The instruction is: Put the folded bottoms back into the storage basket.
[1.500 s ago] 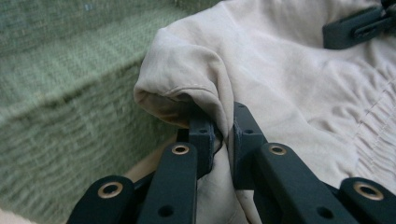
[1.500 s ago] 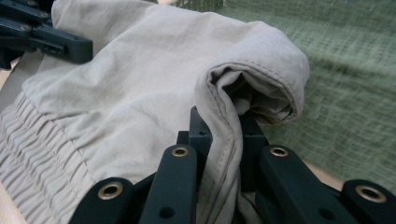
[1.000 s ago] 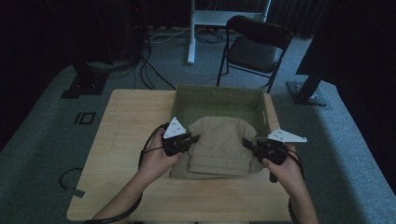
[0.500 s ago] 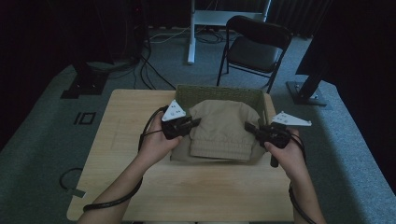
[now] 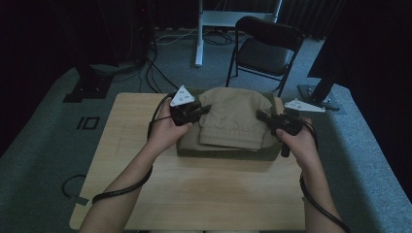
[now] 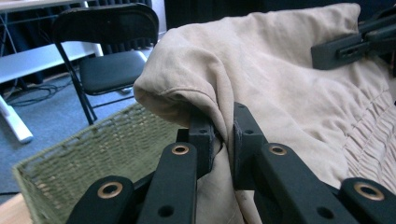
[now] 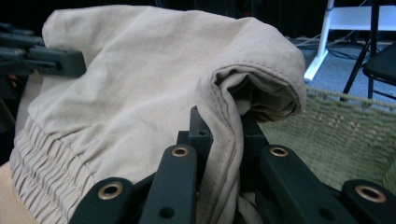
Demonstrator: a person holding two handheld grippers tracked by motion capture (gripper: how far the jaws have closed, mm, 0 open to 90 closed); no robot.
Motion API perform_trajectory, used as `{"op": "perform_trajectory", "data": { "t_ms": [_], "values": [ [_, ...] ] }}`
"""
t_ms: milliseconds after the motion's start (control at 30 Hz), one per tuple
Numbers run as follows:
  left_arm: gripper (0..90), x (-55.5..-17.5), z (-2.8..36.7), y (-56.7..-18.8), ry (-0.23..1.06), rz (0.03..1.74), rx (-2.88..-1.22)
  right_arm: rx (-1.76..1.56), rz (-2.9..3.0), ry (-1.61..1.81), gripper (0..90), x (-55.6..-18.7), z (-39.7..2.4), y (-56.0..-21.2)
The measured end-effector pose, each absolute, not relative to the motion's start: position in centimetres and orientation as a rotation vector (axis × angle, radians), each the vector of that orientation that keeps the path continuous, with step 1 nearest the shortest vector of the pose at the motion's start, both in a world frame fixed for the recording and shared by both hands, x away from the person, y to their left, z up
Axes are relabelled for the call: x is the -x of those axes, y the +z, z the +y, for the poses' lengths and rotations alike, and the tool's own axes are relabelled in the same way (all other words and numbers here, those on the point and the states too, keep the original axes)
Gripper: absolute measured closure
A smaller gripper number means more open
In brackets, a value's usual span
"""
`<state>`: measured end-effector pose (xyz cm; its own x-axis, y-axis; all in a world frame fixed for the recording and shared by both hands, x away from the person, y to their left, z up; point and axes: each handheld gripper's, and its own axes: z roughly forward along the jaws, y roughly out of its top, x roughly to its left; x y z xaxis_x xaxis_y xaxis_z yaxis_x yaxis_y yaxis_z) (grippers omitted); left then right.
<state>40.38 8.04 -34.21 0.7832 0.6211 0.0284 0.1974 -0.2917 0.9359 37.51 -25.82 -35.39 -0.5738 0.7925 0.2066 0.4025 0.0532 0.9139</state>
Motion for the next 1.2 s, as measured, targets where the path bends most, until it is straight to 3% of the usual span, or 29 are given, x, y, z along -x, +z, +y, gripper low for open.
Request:
{"op": "perform_trajectory", "data": {
  "t_ms": [467,1200],
  "values": [
    [82.9,-45.0,7.4,-35.2,0.448,0.645,-1.779,-1.283,1.938,1.52,81.1,-42.4,-26.3,-35.8],
    [82.7,-50.7,5.3,-41.7,0.404,0.794,-1.767,-1.408,1.918,1.33,80.5,-48.8,-26.4,-42.4]
  ]
}}
